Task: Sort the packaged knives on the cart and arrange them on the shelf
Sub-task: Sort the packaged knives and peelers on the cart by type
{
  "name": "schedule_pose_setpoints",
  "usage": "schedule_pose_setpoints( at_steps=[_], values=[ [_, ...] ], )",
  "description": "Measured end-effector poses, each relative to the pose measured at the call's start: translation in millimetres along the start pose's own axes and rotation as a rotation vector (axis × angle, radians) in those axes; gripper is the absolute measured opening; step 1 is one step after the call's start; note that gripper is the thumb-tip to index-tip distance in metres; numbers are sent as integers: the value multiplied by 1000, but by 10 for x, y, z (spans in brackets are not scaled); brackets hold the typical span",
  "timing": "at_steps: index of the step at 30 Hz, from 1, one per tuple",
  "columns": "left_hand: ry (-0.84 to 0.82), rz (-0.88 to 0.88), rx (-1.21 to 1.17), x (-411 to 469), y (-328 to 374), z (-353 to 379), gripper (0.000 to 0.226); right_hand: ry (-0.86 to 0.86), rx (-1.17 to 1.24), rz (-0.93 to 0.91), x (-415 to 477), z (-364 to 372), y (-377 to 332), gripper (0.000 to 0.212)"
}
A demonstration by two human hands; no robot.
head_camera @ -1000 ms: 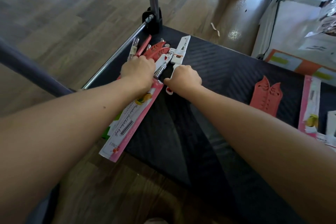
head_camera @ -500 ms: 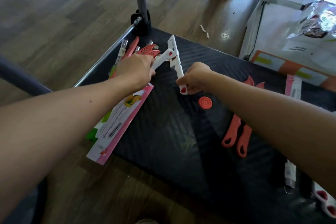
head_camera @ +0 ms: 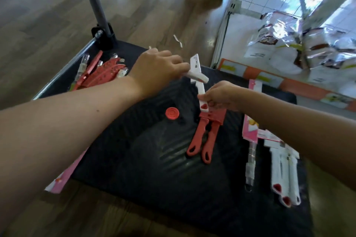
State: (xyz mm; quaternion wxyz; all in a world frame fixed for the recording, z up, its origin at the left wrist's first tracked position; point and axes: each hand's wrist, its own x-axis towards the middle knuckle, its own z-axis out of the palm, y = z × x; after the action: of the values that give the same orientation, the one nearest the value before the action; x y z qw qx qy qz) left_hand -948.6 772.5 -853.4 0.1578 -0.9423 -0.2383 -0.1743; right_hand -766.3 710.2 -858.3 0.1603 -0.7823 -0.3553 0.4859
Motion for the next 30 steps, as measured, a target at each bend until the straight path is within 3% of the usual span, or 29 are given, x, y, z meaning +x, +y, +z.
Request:
schedule_pose_setpoints(
  at_steps=[6, 12, 18, 30],
  values=[
    [51, 421, -34, 341, 350, -50, 26, -59, 114, 24, -221, -410, 341, 7],
    [120, 722, -6, 576, 775, 70, 23, -78, 68, 55, -435, -681, 707, 14],
    [57, 1046, -4, 448, 1081, 236, 27, -110, 160, 106, -668, -726, 1020, 14],
    [9, 1095, -16, 631, 1280, 273, 31, -43, 266, 133, -897, -545, 1432, 15]
  ],
)
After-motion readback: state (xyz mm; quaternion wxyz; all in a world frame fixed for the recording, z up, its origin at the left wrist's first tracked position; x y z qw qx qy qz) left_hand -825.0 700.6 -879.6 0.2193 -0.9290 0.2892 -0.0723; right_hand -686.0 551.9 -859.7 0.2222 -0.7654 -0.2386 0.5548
